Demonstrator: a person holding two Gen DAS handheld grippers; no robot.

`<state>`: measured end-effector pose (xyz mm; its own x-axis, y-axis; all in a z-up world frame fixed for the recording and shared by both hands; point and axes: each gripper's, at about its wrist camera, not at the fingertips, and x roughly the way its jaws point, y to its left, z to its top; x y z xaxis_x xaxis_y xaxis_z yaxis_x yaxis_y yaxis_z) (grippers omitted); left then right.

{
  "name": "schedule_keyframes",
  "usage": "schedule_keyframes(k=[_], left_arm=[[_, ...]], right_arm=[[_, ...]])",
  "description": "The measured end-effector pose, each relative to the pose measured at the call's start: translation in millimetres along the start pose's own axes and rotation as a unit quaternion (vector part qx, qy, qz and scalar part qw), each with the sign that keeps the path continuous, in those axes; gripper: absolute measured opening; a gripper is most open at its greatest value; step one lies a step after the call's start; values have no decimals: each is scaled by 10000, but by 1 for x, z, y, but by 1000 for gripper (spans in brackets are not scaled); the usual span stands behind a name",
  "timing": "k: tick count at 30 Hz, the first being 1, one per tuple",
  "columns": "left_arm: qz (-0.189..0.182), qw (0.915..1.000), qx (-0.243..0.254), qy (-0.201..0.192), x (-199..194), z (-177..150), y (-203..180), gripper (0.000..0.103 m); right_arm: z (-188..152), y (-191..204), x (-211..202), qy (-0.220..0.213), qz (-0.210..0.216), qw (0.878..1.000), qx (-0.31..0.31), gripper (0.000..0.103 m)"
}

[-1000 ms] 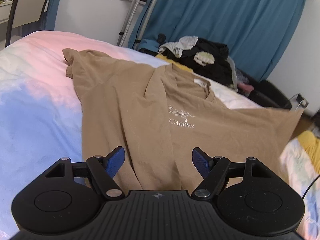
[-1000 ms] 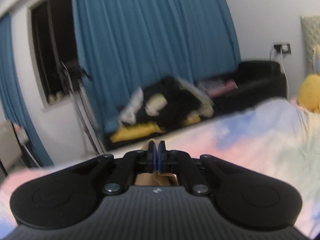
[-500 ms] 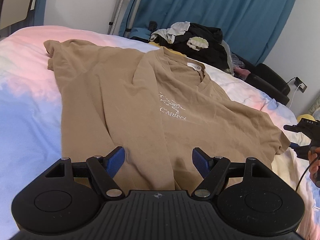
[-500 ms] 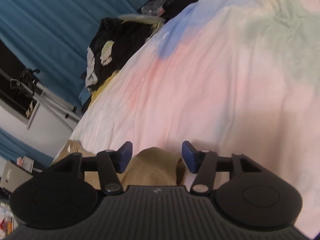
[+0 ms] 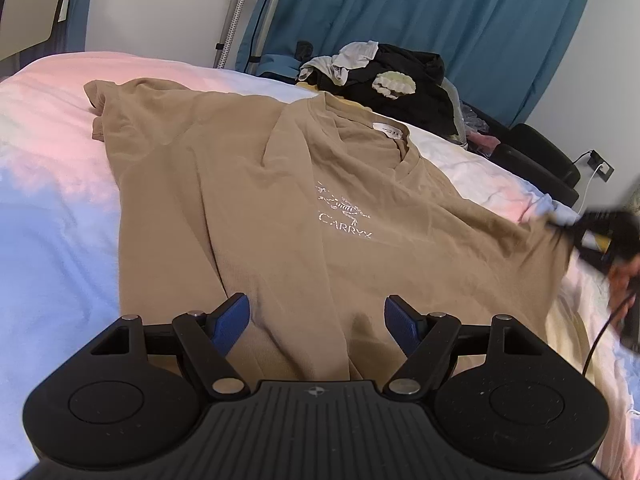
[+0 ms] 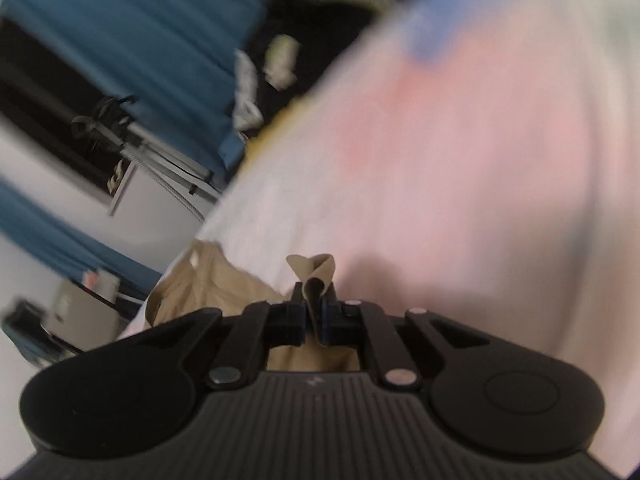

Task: Fold clothes

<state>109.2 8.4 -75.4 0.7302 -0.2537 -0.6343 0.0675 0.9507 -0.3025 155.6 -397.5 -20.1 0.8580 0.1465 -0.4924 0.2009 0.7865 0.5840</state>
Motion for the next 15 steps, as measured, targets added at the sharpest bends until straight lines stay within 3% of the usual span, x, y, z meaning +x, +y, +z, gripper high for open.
schedule_keyframes(k=[3, 6, 7, 9, 13, 15], left_arm=[[32, 10000, 14, -7, 1, 0, 1, 78], [95, 9999, 57, -7, 4, 0, 1, 78], [116, 9999, 72, -7, 5, 0, 1, 78], [158, 9998, 101, -7, 7, 0, 1, 78], [243, 9996, 159, -6, 11, 0, 0, 78], [282, 9994, 193, -17, 13, 1, 0, 78]], right_arm=[[24, 27, -24, -914, 96, 9950, -389, 7], [42, 30, -43, -1842, -219, 9794, -803, 7], [45, 23, -42, -1969, -304, 9759, -890, 7], [45, -2, -32, -1791, -636, 9783, -824, 7], [25, -67, 2, -1005, -1223, 9874, -73, 8], [16, -88, 13, -723, -1314, 9884, 244, 16]])
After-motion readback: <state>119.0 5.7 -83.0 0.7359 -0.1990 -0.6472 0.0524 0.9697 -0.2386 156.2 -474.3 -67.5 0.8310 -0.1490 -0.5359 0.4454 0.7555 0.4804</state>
